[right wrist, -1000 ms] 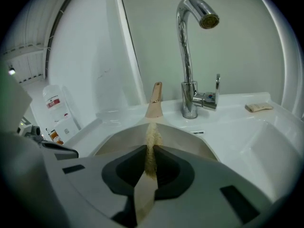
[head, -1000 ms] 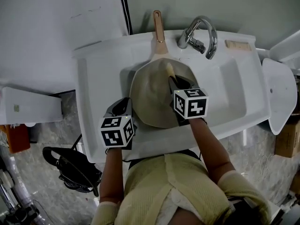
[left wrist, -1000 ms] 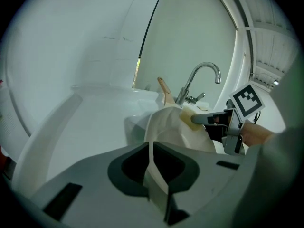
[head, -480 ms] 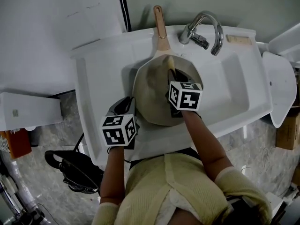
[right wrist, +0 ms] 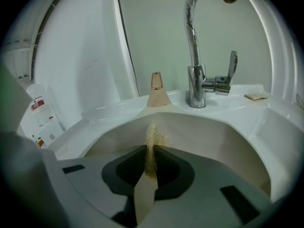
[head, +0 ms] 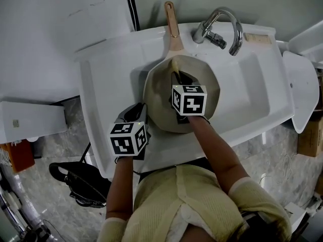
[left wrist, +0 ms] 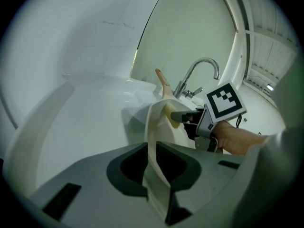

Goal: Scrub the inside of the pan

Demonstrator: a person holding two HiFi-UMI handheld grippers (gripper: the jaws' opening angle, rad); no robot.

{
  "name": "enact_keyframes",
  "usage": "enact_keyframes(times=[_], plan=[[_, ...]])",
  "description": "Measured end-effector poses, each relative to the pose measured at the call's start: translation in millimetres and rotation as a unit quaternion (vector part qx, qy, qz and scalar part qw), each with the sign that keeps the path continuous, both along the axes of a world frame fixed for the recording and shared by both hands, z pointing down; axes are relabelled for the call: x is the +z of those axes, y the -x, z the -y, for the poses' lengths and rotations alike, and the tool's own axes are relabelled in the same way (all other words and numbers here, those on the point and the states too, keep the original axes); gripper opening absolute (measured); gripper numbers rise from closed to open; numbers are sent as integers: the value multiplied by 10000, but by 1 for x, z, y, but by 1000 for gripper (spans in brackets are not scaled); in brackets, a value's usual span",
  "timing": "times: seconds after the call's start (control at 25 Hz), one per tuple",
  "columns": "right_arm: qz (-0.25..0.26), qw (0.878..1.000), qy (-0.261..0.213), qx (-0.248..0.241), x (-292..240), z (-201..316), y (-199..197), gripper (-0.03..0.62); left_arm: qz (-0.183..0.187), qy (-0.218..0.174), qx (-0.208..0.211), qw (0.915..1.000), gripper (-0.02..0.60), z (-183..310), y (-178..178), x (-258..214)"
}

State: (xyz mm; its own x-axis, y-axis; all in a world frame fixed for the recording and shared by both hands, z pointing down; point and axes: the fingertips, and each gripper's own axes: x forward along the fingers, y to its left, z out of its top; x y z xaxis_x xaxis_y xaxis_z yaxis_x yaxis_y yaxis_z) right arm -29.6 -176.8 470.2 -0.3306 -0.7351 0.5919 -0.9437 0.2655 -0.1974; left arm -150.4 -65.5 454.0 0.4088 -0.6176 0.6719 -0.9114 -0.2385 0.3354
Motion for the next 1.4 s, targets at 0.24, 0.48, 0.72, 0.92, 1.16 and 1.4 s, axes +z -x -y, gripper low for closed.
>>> enact_keyframes(times=[0.24,0.48,0.72,0.92,1.16,1.4], plan=[[34,9990,104,-437,4,-3,18,54,67,44,-119,9999,100,2,2,1],[-13,9941,260,-1055,11,-13,33,54,177,105,-292,9994,100,3,2,1],[81,9848,375,-1694,15,-24,51,54,156,206,-400,9989,100,-2,0,2],[114,9762,448,-2117,18,-35,64,54,209,347,-482,9980,100,-8,2,7],[107,9656,530,-2543,20,-48,74,54,342,466,-525,9969,100,-13,2,12],[19,9518,620,-3004,24,-63,81,54,328,549,-572,9963,100,-17,2,13]])
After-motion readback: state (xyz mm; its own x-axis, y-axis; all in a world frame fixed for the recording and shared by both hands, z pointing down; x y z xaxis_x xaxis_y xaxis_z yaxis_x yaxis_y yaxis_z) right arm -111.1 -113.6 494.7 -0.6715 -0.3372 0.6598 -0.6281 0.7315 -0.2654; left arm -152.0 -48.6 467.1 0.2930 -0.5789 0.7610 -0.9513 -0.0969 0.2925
